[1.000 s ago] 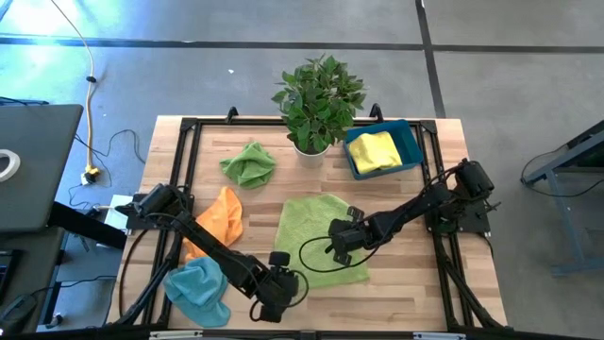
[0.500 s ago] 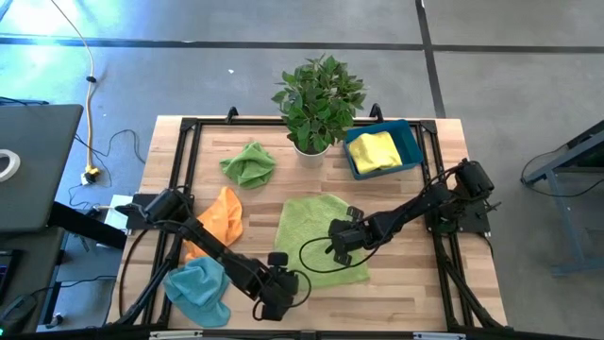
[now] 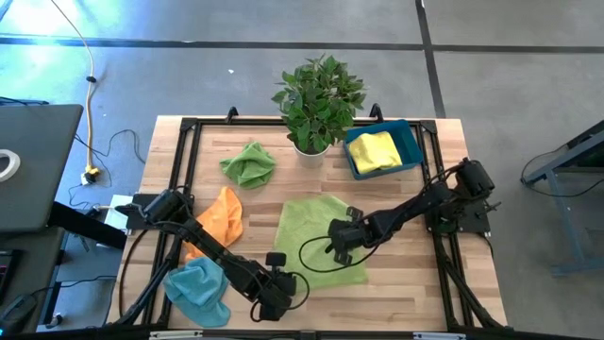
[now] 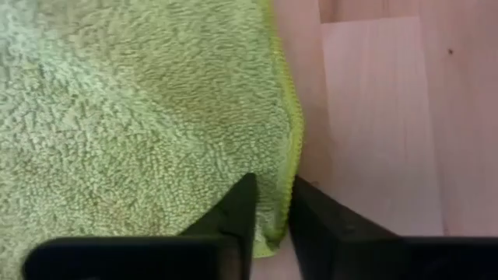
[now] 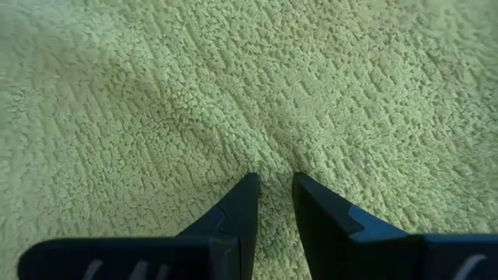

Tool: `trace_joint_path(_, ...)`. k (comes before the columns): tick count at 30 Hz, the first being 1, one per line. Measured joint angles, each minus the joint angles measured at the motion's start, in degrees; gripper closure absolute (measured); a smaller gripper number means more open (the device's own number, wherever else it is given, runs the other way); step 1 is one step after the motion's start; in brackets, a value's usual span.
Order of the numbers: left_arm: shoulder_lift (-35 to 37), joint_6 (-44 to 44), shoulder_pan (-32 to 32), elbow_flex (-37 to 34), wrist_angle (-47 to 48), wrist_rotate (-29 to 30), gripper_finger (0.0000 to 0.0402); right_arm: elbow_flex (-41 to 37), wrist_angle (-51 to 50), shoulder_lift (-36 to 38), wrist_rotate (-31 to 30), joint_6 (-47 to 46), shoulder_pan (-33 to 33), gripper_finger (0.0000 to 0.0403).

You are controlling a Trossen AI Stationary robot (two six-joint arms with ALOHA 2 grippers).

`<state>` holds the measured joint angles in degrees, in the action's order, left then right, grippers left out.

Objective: Sort microfiber towel by color & place in baskets
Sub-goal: Fold the light green towel

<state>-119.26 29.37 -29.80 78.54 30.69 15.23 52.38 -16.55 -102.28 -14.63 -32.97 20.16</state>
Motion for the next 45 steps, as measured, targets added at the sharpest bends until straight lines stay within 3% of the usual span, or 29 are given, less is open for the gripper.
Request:
trace_joint_path(4, 0.0, -0.6, 0.0, 0.0, 0.1, 0.2, 0.0395, -0.2, -2.0, 3.0, 1.3, 0.2, 0.3, 0.0325)
trace_joint_path(9, 0.0, -0.5, 0.1, 0.0, 0.1, 0.2, 0.0387, -0.2, -3.4, 9.4, 3.9, -1.7, 2.9, 0.0325)
trace_joint_path(13, 0.0, -0.5, 0.0, -0.1, 0.0, 0.2, 0.0391, 0.0, -2.6, 11.9, 4.8, -2.6, 9.2, 0.0325)
trace_joint_path(19, 0.0, 0.5, 0.0, -0.1, -0.1, 0.1, 0.0399, 0.0, -2.6, 10.6, 4.0, -3.0, 17.5, 0.0316)
trace_joint_path(24, 0.0, 0.5, 0.1, -0.1, -0.1, 0.0, 0.0397, 0.0, -2.1, 7.7, 5.6, -3.5, 20.8, 0.0281)
trace_joint_path(32, 0.0, 0.5, 0.1, -0.1, -0.3, 0.0, 0.0400, 0.0, -1.2, 3.7, 6.3, -4.6, 22.0, 0.0244)
trace_joint_path(45, 0.0, 1.8, 0.1, -0.1, -0.3, -0.2, 0.0401, 0.3, -0.8, 0.3, 6.8, -4.1, 22.5, 0.0243)
